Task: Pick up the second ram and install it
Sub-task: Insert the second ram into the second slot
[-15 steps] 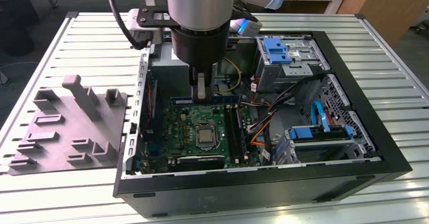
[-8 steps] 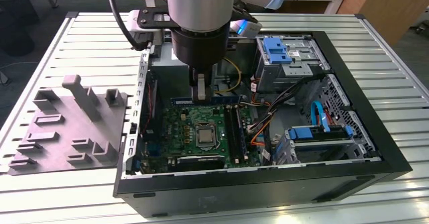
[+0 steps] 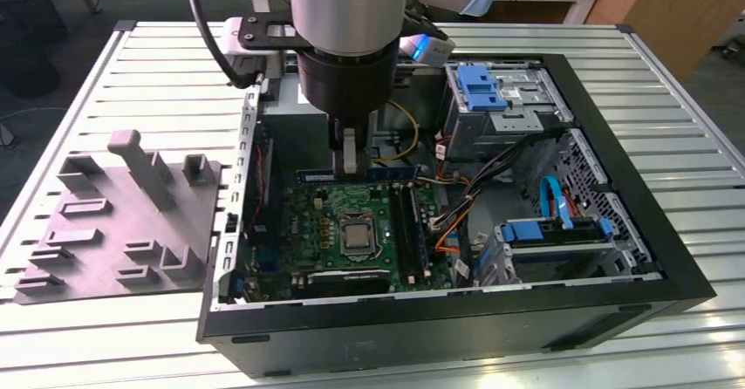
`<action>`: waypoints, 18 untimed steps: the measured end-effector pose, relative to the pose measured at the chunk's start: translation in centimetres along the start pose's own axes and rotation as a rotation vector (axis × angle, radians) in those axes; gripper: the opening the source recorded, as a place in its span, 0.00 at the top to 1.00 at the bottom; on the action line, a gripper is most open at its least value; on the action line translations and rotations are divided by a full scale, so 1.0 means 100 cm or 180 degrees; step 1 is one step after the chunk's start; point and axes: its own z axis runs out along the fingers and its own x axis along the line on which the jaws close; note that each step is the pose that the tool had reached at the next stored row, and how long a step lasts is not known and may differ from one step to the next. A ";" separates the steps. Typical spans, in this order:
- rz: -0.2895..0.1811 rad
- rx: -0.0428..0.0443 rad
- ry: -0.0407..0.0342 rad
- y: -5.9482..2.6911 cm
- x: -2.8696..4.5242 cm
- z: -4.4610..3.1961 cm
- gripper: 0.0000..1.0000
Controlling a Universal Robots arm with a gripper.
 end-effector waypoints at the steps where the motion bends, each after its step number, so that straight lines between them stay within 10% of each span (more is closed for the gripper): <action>1: 0.0000 0.0000 -0.0001 0.0000 0.0000 0.0000 0.86; 18: 0.0859 0.0041 -0.0012 0.0000 0.0002 0.0024 0.86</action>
